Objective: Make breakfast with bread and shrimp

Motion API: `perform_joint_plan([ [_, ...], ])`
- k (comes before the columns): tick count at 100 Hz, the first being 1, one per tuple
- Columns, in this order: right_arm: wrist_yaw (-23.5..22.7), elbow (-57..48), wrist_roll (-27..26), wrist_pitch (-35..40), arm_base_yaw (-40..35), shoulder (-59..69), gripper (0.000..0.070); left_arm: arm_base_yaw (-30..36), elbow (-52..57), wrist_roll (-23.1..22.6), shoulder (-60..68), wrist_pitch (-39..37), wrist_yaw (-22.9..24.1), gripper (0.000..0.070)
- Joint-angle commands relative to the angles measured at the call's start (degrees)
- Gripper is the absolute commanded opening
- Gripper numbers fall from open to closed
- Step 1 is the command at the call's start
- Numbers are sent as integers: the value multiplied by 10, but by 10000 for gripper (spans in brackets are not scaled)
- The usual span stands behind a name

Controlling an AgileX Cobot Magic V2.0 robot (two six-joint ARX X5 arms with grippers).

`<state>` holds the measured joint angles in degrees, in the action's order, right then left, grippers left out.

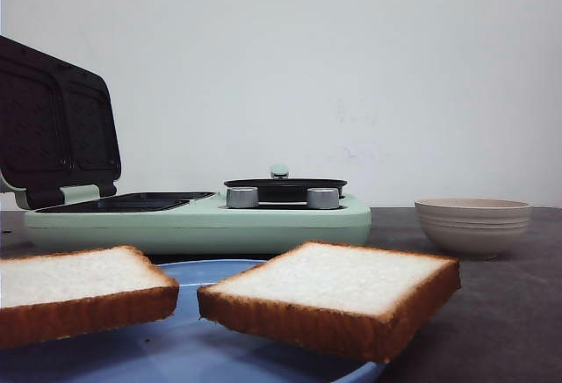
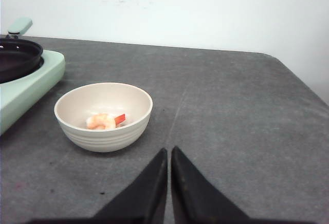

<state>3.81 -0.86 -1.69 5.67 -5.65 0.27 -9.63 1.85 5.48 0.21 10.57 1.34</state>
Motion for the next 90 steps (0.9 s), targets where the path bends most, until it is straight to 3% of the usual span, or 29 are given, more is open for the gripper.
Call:
perform_joint_plan([
  [1, -16, 2, -66, -16, -1, -1, 2, -2, -10, 5, 0, 1, 1, 0],
  [12, -76, 2, -171, -53, -1, -1, 2, -2, -8, 144, 0, 1, -45, 0],
  [17, -101, 2, -203, -70, -1, -1, 2, -2, -8, 184, 0, 1, -59, 0],
  [30, -149, -3, -291, -100, -1, -1, 2, -2, -8, 236, 0, 1, -126, 0],
  [40, -158, -33, -320, -54, -1, 1, 2, -1, 3, 256, 0, 7, -185, 5],
  [53, -144, -105, -256, 36, -1, 33, 2, 1, 38, 256, 18, 7, -224, 9],
  [71, -130, -219, -164, 49, -1, 128, 2, 25, 120, 234, 89, 11, -244, 9],
  [78, -130, -265, -137, 59, -2, 161, 2, 48, 165, 199, 122, 45, -244, 9],
  [90, -130, -319, -103, 68, -2, 201, 2, 90, 251, 94, 183, 137, -203, 9],
])
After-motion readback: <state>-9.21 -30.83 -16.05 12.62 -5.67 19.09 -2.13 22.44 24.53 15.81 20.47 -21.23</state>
